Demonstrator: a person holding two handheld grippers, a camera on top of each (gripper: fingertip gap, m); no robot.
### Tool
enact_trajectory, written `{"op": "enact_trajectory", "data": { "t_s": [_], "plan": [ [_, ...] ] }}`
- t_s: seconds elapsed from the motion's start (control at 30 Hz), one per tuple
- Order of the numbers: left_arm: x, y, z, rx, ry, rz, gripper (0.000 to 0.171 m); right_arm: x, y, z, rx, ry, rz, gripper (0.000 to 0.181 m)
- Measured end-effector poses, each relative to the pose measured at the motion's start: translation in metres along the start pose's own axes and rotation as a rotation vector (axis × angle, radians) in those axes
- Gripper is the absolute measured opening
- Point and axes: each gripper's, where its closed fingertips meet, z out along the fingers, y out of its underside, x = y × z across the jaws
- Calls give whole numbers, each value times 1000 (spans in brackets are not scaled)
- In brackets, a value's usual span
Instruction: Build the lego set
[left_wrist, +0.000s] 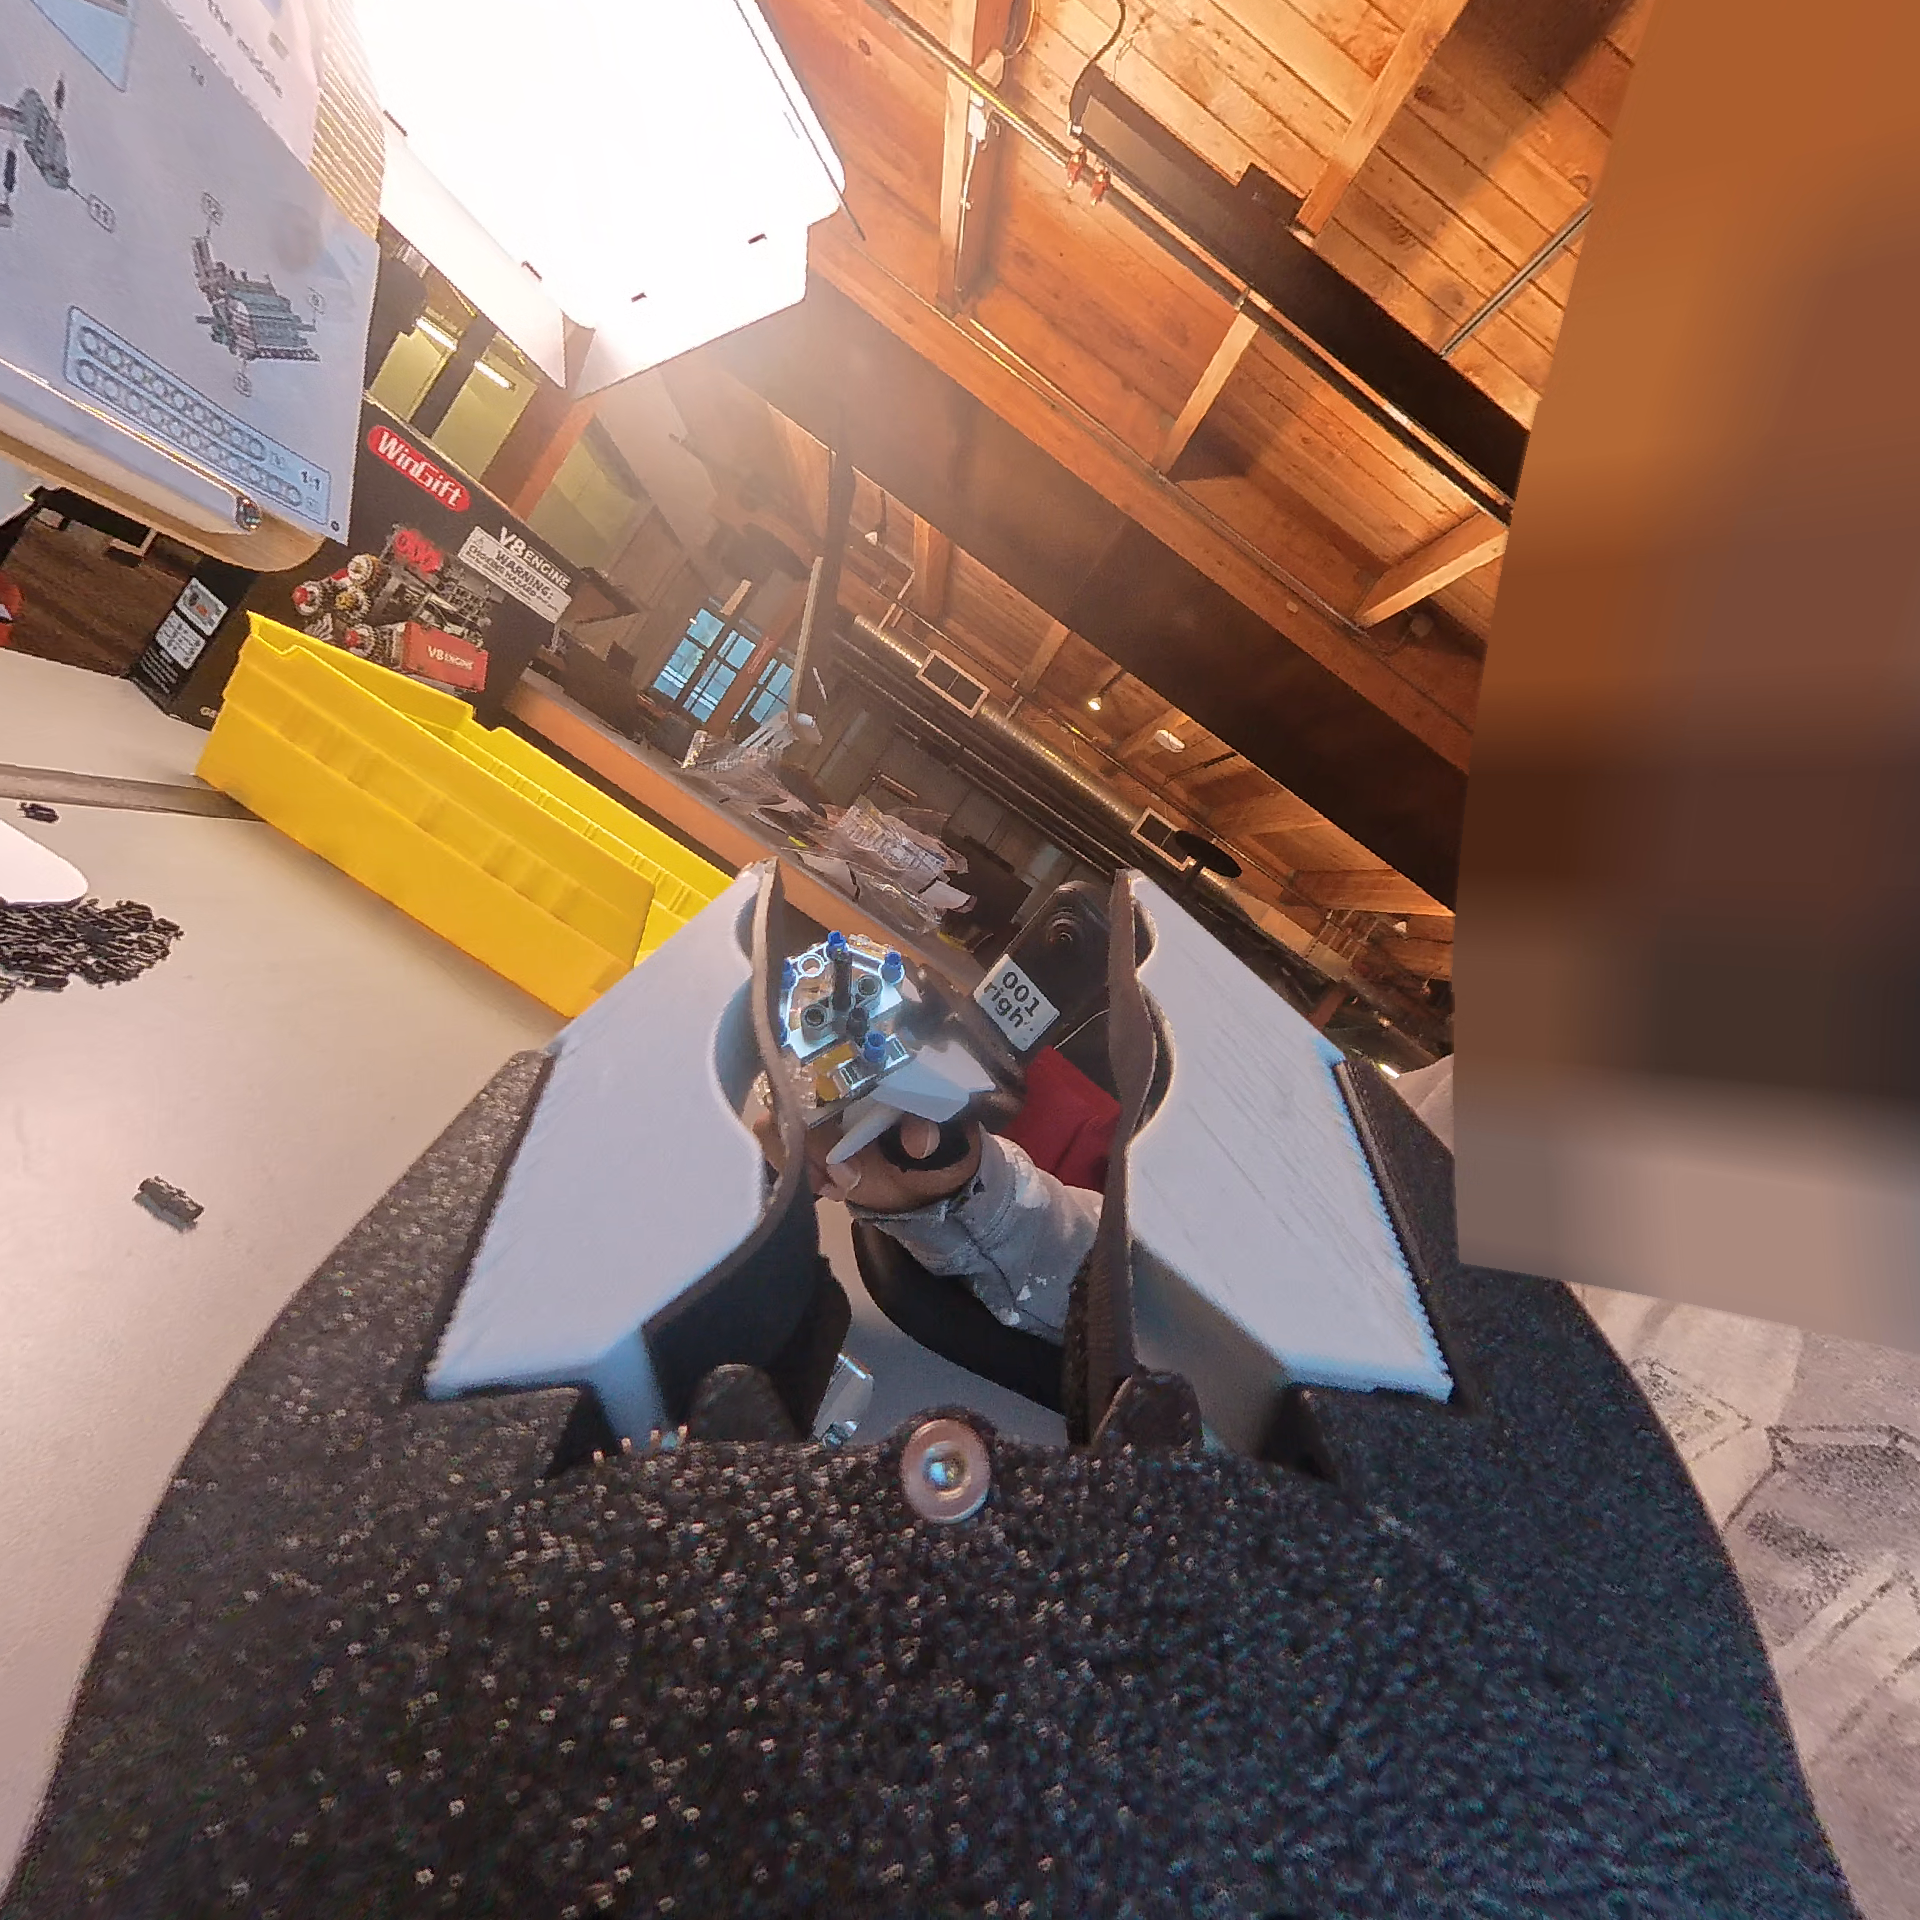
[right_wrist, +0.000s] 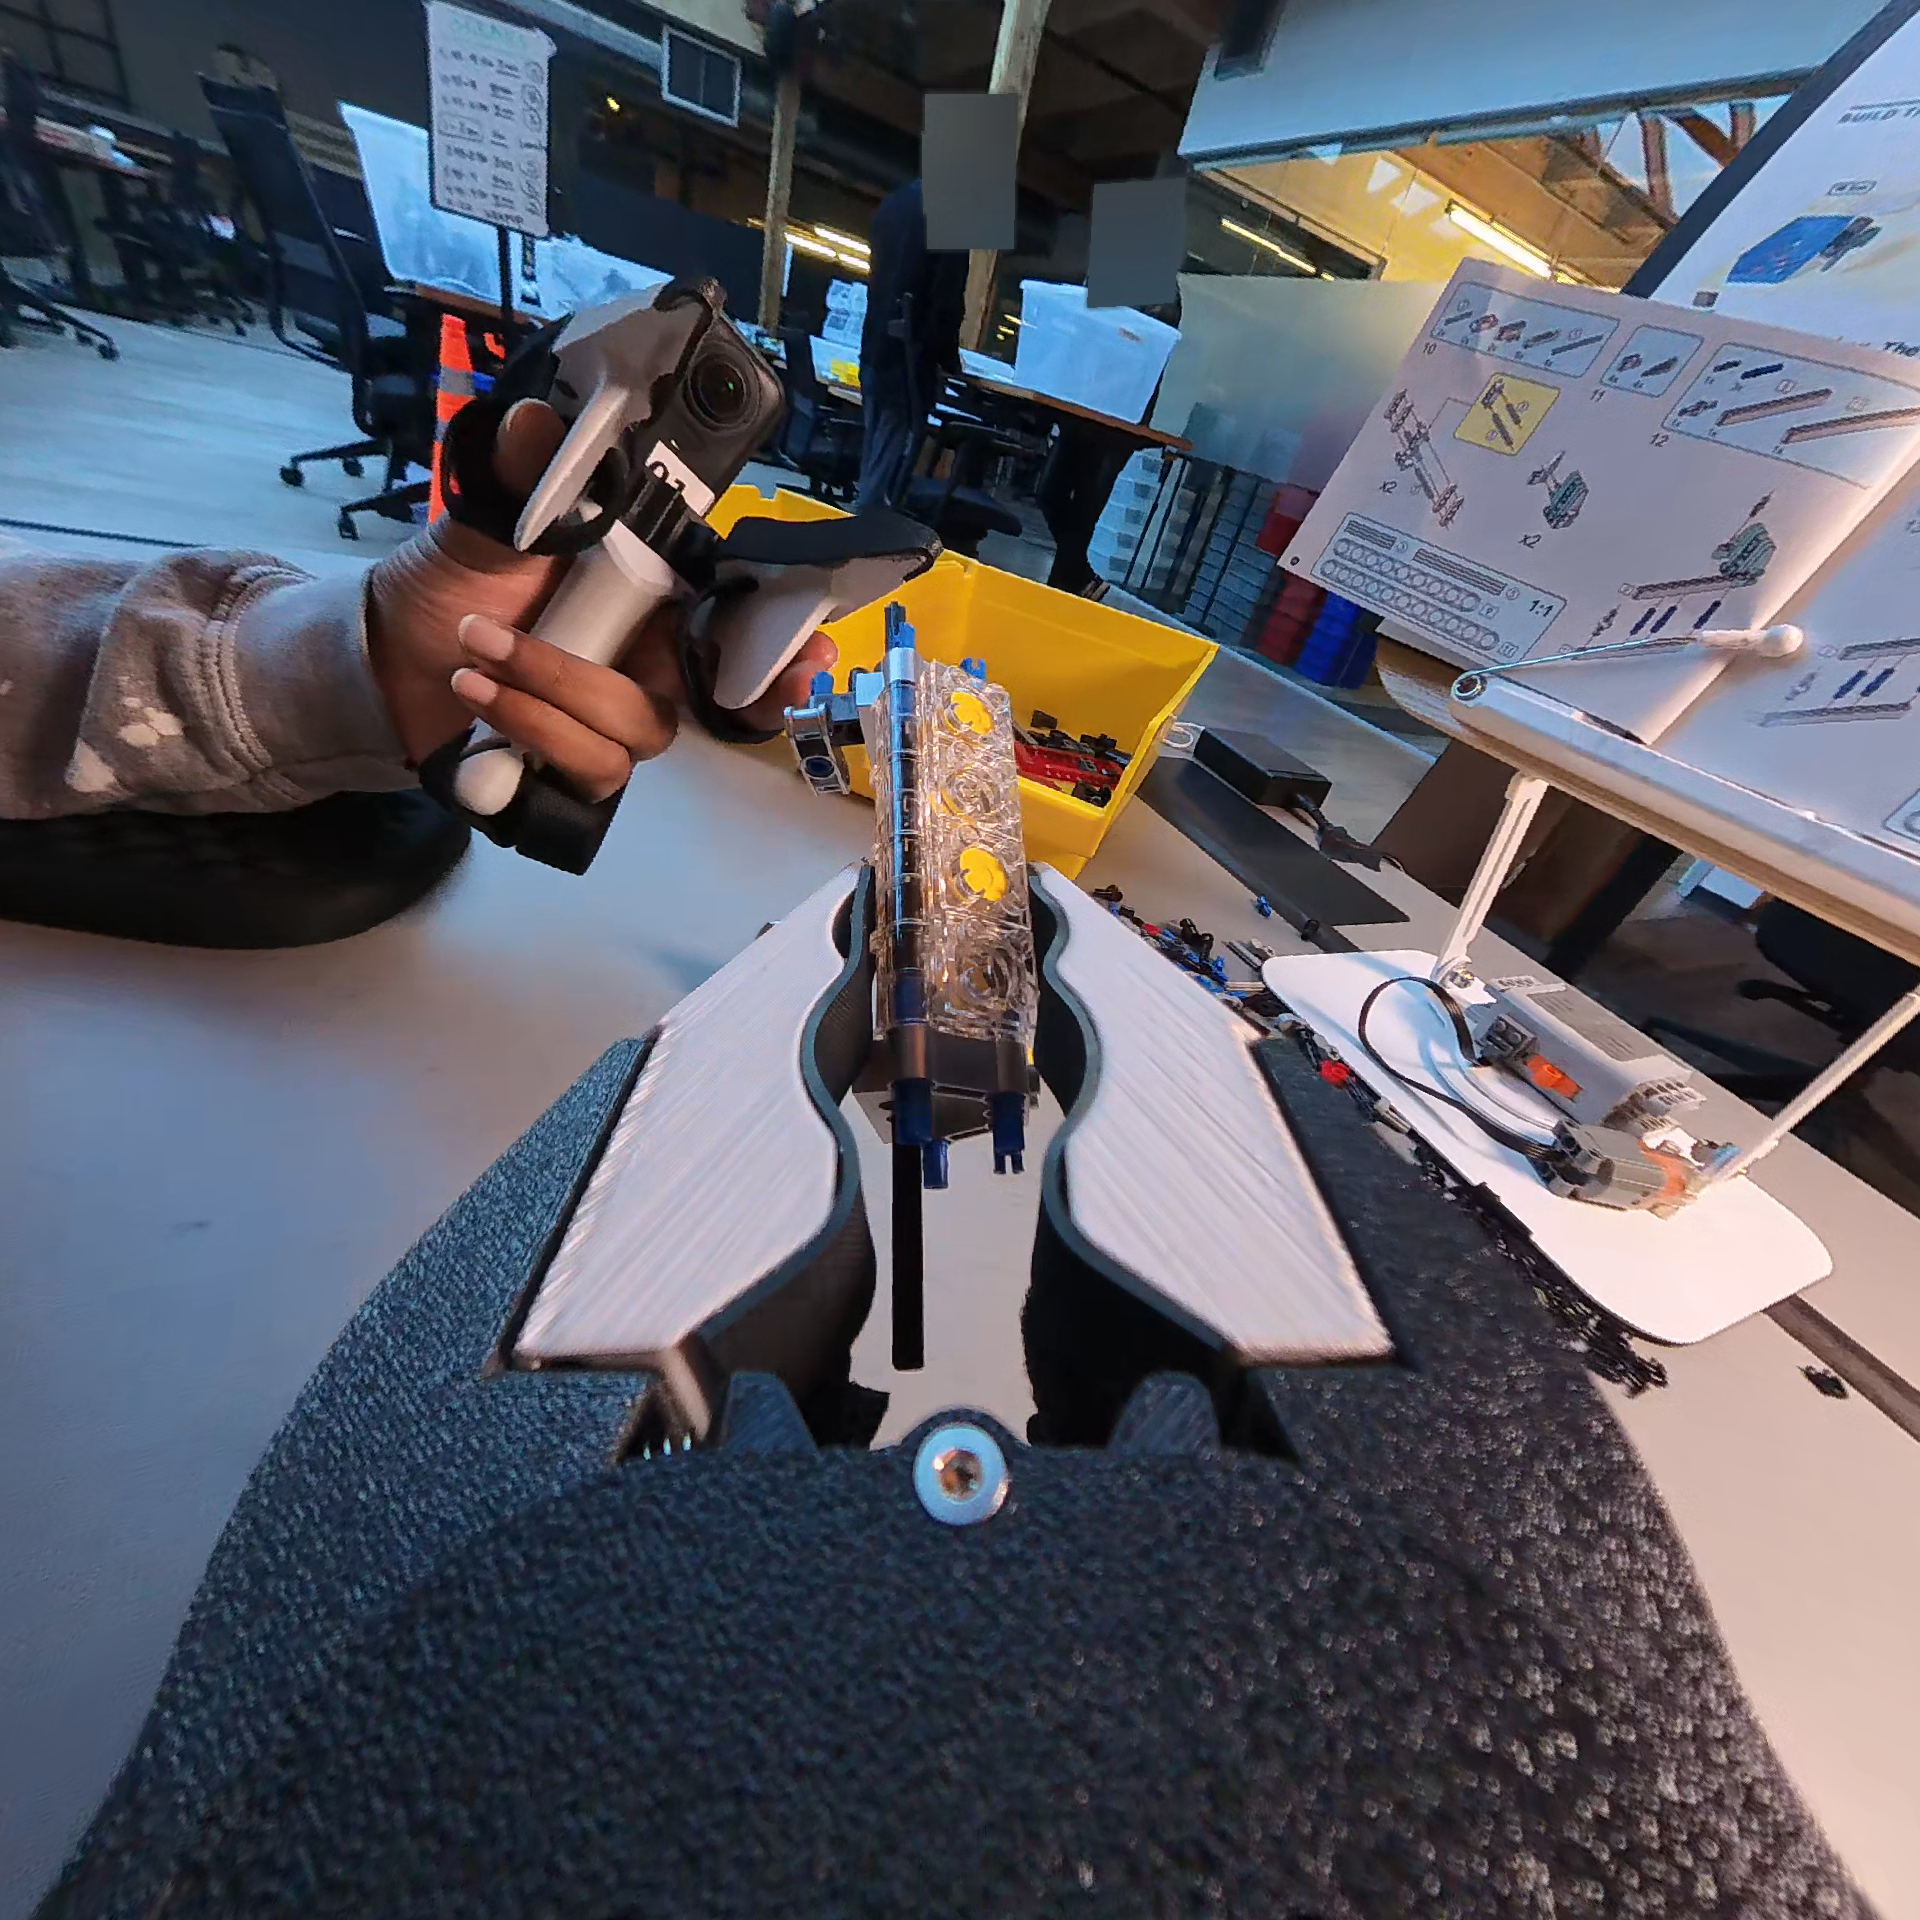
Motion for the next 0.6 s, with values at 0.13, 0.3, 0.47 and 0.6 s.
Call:
{"op": "enact_trajectory", "data": {
  "t_s": [0.13,0.3,0.47,0.6],
  "plan": [
    [2,-1,0,7,10,-12,60,0,0,1,1,-1,6,25],
    [1,1,1,3,8,-20,64,-2,0,2,-4,1,-9,25],
    [-19,24,5,-136,-132,102,60,-5,3,5,-28,20,-102,25],
    [-37,61,11,-314,-216,108,67,-13,11,11,-84,38,-283,25]
  ]
}}
